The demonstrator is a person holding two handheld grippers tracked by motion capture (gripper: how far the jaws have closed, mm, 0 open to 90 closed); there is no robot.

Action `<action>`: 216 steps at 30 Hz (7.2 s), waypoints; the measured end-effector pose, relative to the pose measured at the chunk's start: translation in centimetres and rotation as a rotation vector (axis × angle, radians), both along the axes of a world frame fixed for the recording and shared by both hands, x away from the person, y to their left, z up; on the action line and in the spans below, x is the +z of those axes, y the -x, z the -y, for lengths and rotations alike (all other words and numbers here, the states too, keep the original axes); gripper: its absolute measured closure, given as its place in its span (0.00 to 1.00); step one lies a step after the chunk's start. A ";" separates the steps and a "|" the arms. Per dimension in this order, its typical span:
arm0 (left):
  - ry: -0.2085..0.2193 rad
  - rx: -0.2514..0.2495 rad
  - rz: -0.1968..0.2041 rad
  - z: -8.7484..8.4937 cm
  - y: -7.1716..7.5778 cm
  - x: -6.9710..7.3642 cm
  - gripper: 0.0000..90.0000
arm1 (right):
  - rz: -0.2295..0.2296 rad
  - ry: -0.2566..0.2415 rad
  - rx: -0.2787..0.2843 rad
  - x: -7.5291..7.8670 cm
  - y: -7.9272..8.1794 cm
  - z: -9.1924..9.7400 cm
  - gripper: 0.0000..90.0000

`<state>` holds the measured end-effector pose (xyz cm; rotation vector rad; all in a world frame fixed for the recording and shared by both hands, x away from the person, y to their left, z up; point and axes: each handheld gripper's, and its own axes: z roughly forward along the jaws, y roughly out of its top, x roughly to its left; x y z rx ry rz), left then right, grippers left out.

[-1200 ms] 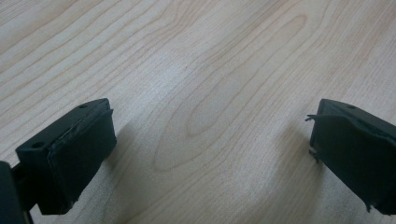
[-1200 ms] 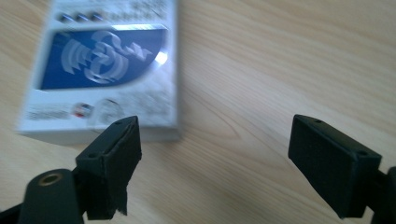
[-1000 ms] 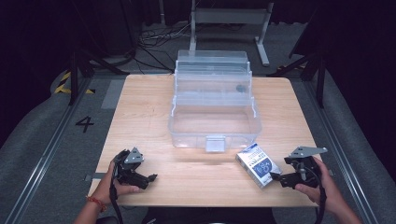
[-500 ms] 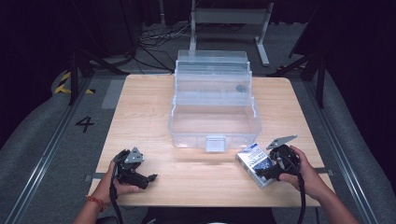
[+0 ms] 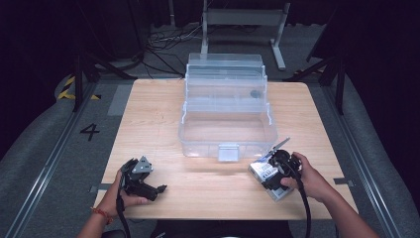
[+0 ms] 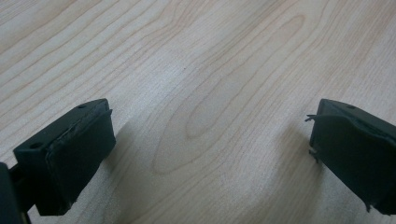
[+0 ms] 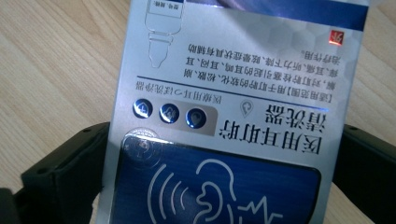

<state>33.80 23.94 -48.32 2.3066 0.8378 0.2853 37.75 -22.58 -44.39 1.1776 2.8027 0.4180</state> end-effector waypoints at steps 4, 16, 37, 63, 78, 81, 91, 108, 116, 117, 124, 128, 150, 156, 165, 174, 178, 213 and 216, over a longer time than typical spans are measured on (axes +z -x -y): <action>-0.001 0.000 -0.003 0.0 0.0 0.0 0.01 | -0.016 0.014 0.013 -0.1 -0.4 -0.2 0.00; -0.011 -0.028 0.017 1.0 -0.3 2.3 0.22 | 0.026 -0.020 0.042 0.0 0.2 2.1 0.05; 0.090 -0.195 0.209 9.1 -2.7 11.7 0.28 | 0.100 -0.126 0.059 2.4 1.6 7.0 0.06; 0.035 -0.276 0.195 11.6 -5.4 12.1 0.29 | 0.354 -0.148 0.246 15.5 -2.0 6.0 0.06; -0.023 -0.245 0.189 9.3 -2.9 10.9 0.29 | 0.352 -0.047 0.433 14.6 -7.1 0.8 0.06; -0.033 -0.242 0.170 8.9 -2.2 10.0 0.29 | 0.333 -0.037 0.467 14.2 -7.9 0.0 0.06; -0.126 -0.236 0.033 7.0 -0.9 5.2 0.28 | 0.292 -0.010 0.562 12.9 -9.6 -2.0 0.06; -0.091 -0.185 -0.058 4.0 0.6 1.6 0.27 | 0.251 0.027 0.678 11.4 -11.4 -5.3 0.06; -0.050 -0.153 -0.034 3.4 1.6 1.2 0.25 | 0.252 -0.011 0.721 10.5 -12.3 -5.7 0.06; -0.049 -0.153 -0.034 3.2 1.7 1.1 0.25 | 0.256 -0.009 0.719 10.3 -12.4 -5.6 0.06; -0.036 -0.132 -0.023 2.8 2.6 1.0 0.25 | 0.253 -0.046 0.722 9.2 -13.1 -5.0 0.06; -0.035 -0.129 -0.022 2.8 2.7 1.0 0.25 | 0.238 -0.063 0.719 8.3 -13.4 -4.6 0.06; -0.040 -0.147 -0.028 3.2 2.4 0.9 0.20 | 0.315 -0.097 0.658 7.6 -13.2 -4.1 0.06; -0.035 -0.151 -0.026 3.3 2.3 0.9 0.19 | 0.277 -0.068 0.638 7.3 -13.3 -4.5 0.06; -0.044 -0.155 -0.034 3.4 2.3 0.9 0.18 | 0.155 0.112 0.625 7.4 -13.4 -6.2 0.06; -0.040 -0.155 -0.033 3.4 2.3 0.9 0.18 | 0.107 0.202 0.579 7.5 -13.4 -7.3 0.06; -0.043 -0.152 -0.030 3.4 2.3 0.9 0.18 | 0.074 0.222 0.546 7.2 -13.7 -6.8 0.05; -0.042 -0.158 -0.037 3.7 2.3 1.0 0.19 | 0.198 0.052 0.578 8.0 -12.6 -5.3 0.06; -0.049 -0.161 -0.039 3.7 2.3 1.0 0.19 | 0.247 -0.038 0.587 8.2 -12.5 -5.0 0.22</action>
